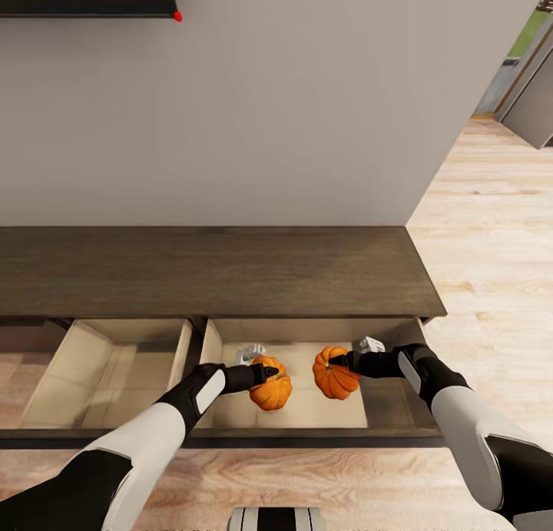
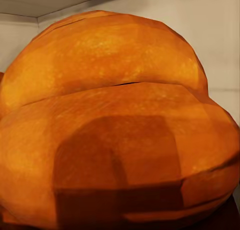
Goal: Place each of the two pumpkins and all three candles from the living room inside a cabinet in the living room (use any cabinet), then make sure every cabinet is closed, and position the cauldron so it is next to a table in the living room.
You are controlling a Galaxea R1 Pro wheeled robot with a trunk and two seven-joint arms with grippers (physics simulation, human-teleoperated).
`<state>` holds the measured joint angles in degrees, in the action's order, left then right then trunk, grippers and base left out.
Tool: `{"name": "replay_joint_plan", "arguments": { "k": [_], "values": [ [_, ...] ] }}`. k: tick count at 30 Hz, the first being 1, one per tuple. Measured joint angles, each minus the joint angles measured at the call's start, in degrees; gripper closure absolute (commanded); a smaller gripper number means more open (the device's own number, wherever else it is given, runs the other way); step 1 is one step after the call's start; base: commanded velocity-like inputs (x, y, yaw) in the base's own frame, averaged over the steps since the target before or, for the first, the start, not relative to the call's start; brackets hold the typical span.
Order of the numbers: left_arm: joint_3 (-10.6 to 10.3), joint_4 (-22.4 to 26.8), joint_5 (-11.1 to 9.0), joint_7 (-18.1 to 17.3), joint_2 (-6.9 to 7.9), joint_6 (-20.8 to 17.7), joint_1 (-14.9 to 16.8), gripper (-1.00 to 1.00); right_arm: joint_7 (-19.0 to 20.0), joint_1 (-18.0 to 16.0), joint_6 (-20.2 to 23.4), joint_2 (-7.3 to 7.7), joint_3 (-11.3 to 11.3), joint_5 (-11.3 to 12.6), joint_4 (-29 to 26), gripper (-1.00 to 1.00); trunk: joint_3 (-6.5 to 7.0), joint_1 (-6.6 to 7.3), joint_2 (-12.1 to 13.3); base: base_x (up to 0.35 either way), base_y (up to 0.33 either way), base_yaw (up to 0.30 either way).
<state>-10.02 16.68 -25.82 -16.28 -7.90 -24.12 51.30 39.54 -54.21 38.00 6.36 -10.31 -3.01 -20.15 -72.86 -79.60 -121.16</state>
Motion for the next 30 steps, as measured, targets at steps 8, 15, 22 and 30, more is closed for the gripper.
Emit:
{"name": "replay_joint_plan", "arguments": {
  "k": [8, 15, 22, 30],
  "values": [
    [-0.02, -0.03, -0.1, -0.02, 0.06, -0.16, 0.08, 1.0, -0.01, 0.0, -0.01, 0.0, -0.05, 0.01, 0.0, 1.0, -0.74, 0.0, 0.0, 0.0, 0.0, 0.0],
    [0.02, -0.02, -0.53, -0.06, 0.05, -2.75, 2.02, 1.0, 0.01, 0.0, -0.01, 0.0, -0.11, 0.02, -0.02, 1.0, -1.39, 0.0, 0.0, 0.0, 0.0, 0.0],
    [0.06, -0.02, -0.57, -0.06, 0.21, -3.87, 2.69, 1.0, 0.03, 0.0, -0.01, 0.0, -0.08, -0.04, -0.05, 1.0, -2.03, 0.0, 0.0, 0.0, 0.0, 0.0],
    [0.07, -0.03, -0.64, -0.06, 0.01, -3.9, 2.8, 1.0, 0.05, 0.0, -0.02, 0.0, -0.06, -0.07, -0.08, 1.0, -2.77, 0.0, 0.0, 0.0, 0.0, 0.0]
  ]
}}
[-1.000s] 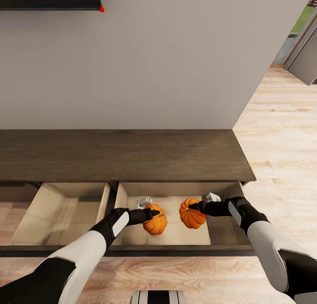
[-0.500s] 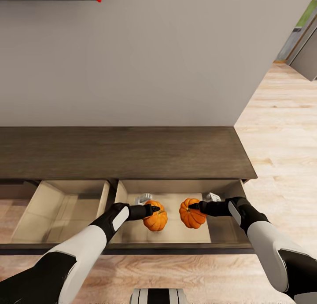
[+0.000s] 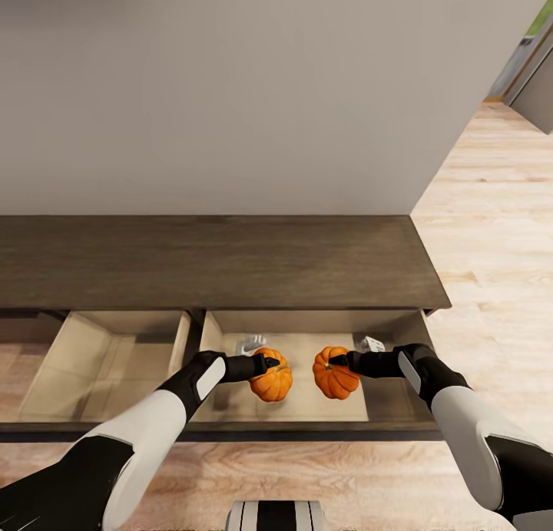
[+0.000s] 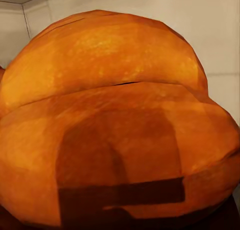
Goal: Place each of the two pumpkins and all three candles from the living room inside a cabinet in the living room (use any cabinet), then make sure every cabinet is closed, and position the cauldron so it is next to a table in the living room.
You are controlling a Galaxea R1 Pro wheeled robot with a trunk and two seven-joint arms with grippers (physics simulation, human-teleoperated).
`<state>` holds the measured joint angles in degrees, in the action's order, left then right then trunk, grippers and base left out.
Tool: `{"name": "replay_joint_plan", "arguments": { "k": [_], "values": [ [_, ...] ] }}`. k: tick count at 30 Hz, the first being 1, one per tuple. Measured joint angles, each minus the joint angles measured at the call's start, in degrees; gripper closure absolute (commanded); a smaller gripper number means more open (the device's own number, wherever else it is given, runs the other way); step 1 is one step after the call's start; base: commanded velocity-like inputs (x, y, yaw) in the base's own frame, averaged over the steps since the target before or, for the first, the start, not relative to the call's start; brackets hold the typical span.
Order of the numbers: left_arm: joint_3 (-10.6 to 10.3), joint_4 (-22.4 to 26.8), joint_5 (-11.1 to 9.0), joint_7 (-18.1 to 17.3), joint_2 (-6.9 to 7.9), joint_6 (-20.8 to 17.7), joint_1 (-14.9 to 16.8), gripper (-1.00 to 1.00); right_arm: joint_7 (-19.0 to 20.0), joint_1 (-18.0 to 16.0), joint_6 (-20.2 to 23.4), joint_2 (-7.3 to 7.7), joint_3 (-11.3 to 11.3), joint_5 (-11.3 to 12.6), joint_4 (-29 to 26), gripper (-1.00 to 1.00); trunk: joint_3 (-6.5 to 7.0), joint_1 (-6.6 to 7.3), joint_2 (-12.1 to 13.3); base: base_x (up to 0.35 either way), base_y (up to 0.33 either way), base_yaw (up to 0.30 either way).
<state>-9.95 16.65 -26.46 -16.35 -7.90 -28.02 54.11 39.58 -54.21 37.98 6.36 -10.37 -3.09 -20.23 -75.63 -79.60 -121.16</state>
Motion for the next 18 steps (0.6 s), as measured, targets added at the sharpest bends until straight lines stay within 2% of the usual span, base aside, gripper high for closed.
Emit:
{"name": "replay_joint_plan", "arguments": {
  "k": [9, 18],
  "values": [
    [0.1, 0.0, 0.02, -0.01, -0.03, 2.61, -0.07, 1.0, 0.23, 0.02, 0.01, 0.0, -0.01, 0.02, 0.0, 1.0, -0.83, 0.0, 0.0, 0.0, 0.0, 0.0],
    [0.11, 0.0, 0.04, -0.02, 0.05, 2.99, -0.07, 1.0, 0.02, 0.17, -0.52, 0.0, -0.01, 0.04, -0.01, 1.0, -1.11, 0.0, 0.0, 0.0, 0.0, 0.0]
  ]
}}
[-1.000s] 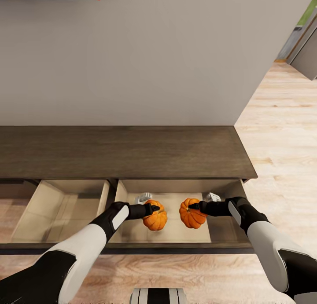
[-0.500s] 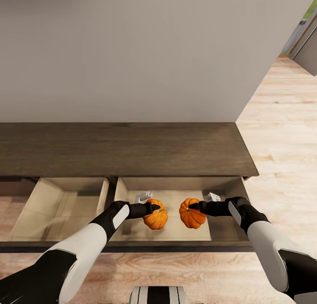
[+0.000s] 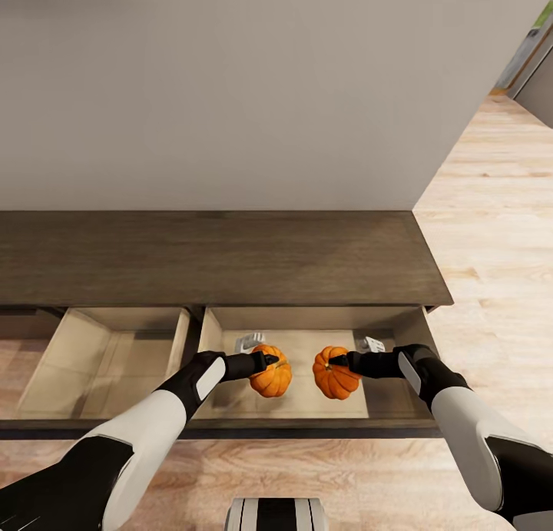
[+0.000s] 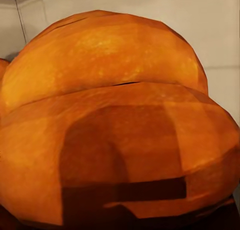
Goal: Place each of the two pumpkins and all three candles from the living room inside a cabinet in the living room (use any cabinet), then make sure every cabinet is closed, and position the cauldron so it is next to a table in the living room.
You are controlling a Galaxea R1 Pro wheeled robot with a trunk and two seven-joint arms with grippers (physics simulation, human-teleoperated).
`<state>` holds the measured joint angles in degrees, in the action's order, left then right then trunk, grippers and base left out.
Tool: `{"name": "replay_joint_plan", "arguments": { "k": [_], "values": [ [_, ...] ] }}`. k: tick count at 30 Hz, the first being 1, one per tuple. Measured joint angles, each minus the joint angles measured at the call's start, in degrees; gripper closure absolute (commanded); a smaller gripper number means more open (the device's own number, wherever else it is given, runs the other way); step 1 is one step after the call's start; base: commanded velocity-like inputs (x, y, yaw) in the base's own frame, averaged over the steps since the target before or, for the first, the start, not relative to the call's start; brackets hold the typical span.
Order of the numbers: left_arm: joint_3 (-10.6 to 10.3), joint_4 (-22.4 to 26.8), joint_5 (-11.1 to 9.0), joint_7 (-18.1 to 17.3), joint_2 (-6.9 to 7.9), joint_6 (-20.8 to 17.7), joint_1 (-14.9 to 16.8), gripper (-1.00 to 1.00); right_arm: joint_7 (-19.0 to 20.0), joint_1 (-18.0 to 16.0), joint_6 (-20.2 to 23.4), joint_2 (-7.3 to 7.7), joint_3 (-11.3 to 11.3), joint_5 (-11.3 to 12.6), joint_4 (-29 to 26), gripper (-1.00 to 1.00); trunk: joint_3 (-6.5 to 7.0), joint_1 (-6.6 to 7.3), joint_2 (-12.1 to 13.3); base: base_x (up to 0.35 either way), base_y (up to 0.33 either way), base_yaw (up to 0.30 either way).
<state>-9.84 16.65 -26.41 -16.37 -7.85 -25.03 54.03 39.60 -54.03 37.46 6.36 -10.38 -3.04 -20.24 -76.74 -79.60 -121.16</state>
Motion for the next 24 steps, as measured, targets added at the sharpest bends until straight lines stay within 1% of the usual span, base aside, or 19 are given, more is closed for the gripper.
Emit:
{"name": "replay_joint_plan", "arguments": {
  "k": [5, 11, 13, 15, 17, 18, 21, 24],
  "values": [
    [-0.01, 0.0, -0.04, -0.05, 0.02, 0.08, 0.0, 1.0, 0.3, 0.42, -0.16, 0.09, -0.11, 0.16, -0.5, 1.0, -0.13, 0.0, 0.0, 0.0, 0.0, 0.0],
    [-0.02, 0.0, -0.06, -0.52, -0.06, 0.19, 0.0, 1.0, 0.06, -0.13, -0.43, 0.44, -0.35, 0.25, -0.55, 1.0, -0.65, 0.0, 0.0, 0.0, 0.0, 0.0],
    [-0.01, 0.02, -0.06, -0.65, -0.07, 0.2, 0.0, 1.0, 0.0, -0.19, -0.55, 0.79, -0.33, 0.17, -0.55, 1.0, -0.83, 0.0, 0.0, 0.0, 0.0, 0.0],
    [-0.02, 0.05, -0.03, -0.72, -0.07, 0.21, 0.0, 1.0, -0.05, -0.25, -0.73, 1.53, -0.46, 0.06, -0.58, 1.0, -1.01, 0.0, 0.0, 0.0, 0.0, 0.0],
    [0.04, 0.42, -0.11, -0.78, -0.08, 0.2, 0.0, 1.0, -0.14, -0.33, -0.91, 2.83, -0.69, -0.06, -0.61, 1.0, -1.19, 0.0, 0.0, 0.0, 0.0, 0.0],
    [-0.02, 0.56, -0.06, -0.78, -0.08, 0.21, 0.0, 1.0, -0.14, -0.35, -0.82, 3.08, -0.68, 0.03, -0.59, 1.0, -1.29, 0.0, 0.0, 0.0, 0.0, 0.0],
    [-0.1, 0.84, -0.05, -0.8, -0.11, 0.19, 0.03, 1.0, -0.14, -0.41, -0.72, 3.35, -0.7, 0.23, -0.59, 1.0, -1.56, 0.0, 0.0, 0.0, 0.0, 0.0],
    [-0.12, 1.06, -0.02, -0.76, -0.14, 0.15, 0.17, 1.0, -0.17, -0.43, -0.76, 3.1, -0.59, 0.29, -0.54, 1.0, -1.84, 0.0, 0.0, 0.0, 0.0, 0.0]
  ]
}}
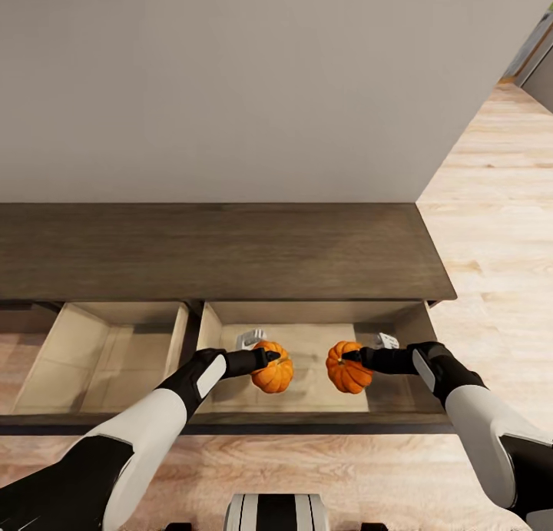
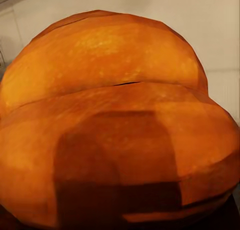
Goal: Place each of the two pumpkins and all three candles from the living room inside a cabinet in the living room (use any cabinet), then make sure every cabinet is closed, and position the cauldron so it is next to a table in the living room.
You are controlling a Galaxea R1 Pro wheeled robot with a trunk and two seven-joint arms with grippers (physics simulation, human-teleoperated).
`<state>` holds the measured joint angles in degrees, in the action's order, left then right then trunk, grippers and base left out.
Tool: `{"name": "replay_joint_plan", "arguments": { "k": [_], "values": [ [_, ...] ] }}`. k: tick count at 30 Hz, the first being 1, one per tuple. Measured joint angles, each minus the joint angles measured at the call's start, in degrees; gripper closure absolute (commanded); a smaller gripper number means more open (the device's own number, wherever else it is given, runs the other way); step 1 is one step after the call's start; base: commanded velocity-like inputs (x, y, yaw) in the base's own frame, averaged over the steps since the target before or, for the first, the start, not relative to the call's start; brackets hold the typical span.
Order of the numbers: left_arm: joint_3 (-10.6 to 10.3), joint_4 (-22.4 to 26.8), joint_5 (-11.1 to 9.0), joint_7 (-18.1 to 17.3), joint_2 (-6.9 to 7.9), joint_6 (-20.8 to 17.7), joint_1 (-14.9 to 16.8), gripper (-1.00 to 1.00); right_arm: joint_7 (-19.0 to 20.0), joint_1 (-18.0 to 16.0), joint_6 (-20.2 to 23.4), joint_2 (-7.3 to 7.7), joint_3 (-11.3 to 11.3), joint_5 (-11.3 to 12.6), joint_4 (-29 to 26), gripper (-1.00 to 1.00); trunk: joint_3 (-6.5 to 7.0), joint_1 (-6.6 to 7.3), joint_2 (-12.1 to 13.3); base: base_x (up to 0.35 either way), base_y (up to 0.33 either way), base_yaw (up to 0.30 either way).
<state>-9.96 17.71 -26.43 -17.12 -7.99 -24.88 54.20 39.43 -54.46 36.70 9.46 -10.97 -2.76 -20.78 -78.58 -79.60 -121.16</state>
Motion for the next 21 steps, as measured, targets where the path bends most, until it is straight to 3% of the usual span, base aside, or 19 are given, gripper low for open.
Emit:
{"name": "replay_joint_plan", "arguments": {
  "k": [15, 21],
  "values": [
    [0.02, 0.0, 0.28, 0.64, 0.05, -0.02, 1.05, 1.0, -1.52, -1.04, -0.21, -0.4, 0.03, 0.04, 0.01, 1.0, -1.38, 0.0, 0.0, 0.0, 0.0, 0.0],
    [-0.01, -0.01, 0.2, 0.66, 0.0, -0.02, 1.02, 1.0, -4.96, -2.11, -0.19, -0.65, -0.02, 0.23, 0.12, 1.0, -1.93, 0.0, 0.0, 0.0, 0.0, 0.0]
  ]
}}
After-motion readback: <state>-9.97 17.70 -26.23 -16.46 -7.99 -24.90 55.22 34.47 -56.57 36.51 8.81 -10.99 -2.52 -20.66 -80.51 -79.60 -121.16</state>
